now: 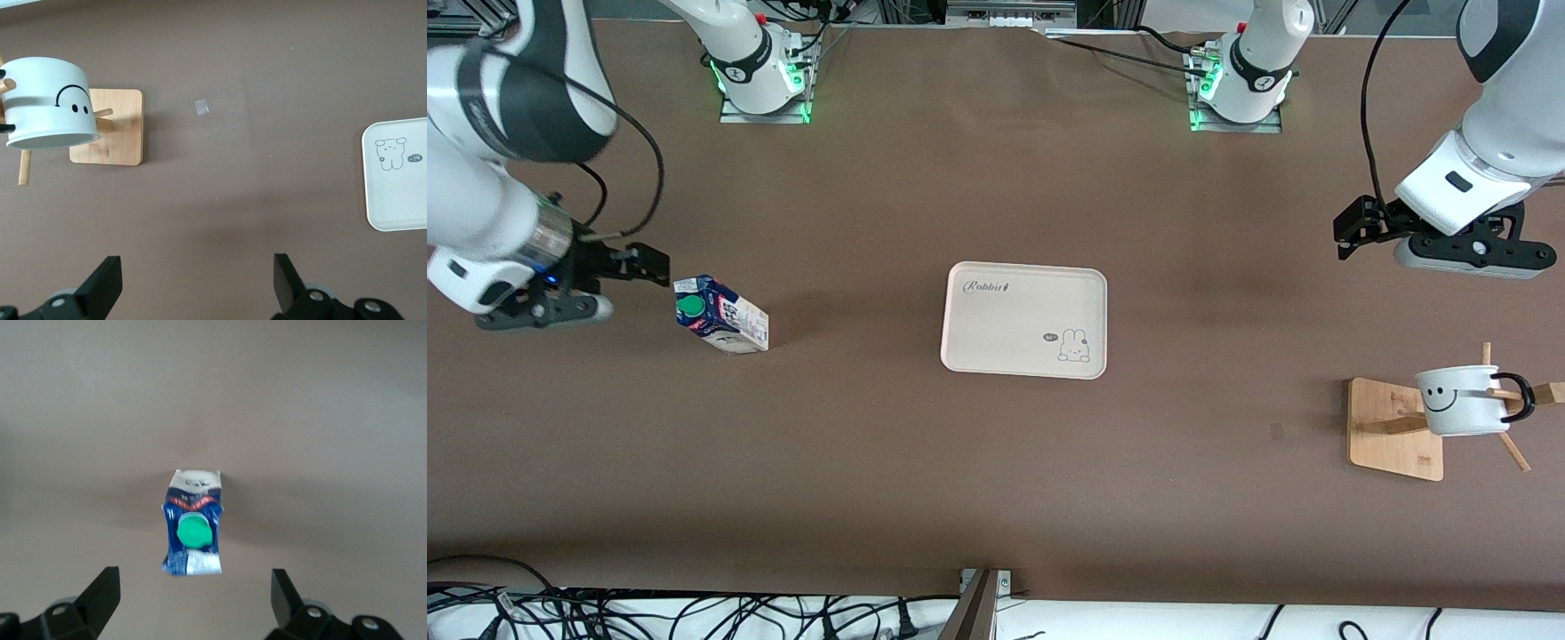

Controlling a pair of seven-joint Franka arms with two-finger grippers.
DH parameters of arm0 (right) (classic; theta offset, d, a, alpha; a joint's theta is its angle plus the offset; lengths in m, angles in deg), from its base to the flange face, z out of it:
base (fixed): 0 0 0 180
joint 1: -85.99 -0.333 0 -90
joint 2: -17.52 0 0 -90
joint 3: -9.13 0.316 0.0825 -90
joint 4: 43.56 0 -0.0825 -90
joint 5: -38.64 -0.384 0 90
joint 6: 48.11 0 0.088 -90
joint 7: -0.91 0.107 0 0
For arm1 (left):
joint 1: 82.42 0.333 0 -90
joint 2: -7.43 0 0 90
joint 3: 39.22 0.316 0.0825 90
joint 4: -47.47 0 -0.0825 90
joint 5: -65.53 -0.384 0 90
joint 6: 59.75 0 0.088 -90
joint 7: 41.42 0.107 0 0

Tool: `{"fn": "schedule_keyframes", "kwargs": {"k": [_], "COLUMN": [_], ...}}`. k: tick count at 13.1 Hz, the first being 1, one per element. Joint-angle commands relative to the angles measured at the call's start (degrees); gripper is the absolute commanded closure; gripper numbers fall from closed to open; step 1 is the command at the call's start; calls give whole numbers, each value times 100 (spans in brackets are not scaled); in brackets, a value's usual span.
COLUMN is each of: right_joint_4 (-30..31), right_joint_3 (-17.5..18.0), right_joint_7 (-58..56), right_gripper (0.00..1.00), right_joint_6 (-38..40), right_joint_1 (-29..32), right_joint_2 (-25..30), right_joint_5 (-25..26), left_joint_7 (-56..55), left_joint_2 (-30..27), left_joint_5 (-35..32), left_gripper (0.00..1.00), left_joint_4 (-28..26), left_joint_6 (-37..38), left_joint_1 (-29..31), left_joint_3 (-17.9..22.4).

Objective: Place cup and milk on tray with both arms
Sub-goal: 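Lower the right gripper onto the milk carton and close it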

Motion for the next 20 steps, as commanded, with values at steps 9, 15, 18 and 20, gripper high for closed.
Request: {"fn": "schedule_keyframes", "kwargs": {"k": [9, 15, 18, 20], "right_joint_4": [1938, 1817, 1467, 923], "right_joint_3": [-51, -60, -16, 45], "right_joint_7": [123, 97, 115, 455], "right_gripper": [3, 58, 58, 58], "right_joint_6": [-1865, -1787, -1490, -893], "right_joint_1": [-78, -43, -87, -340], "right_joint_2": [87, 43, 17, -44], "right_joint_5": [-289, -281, -324, -622], "left_joint_7": [-1, 87, 254, 159], "left_joint_2": [104, 893, 1009, 1035], "left_joint_5": [-22, -4, -110, 4], "left_gripper": [0, 0, 0, 0], "left_joint_4": [177, 1151, 1258, 1171], "left_joint_6": [126, 432, 434, 390], "left_joint_1": [-46, -99, -134, -3], "left_joint_3": [8, 0, 17, 17]}}
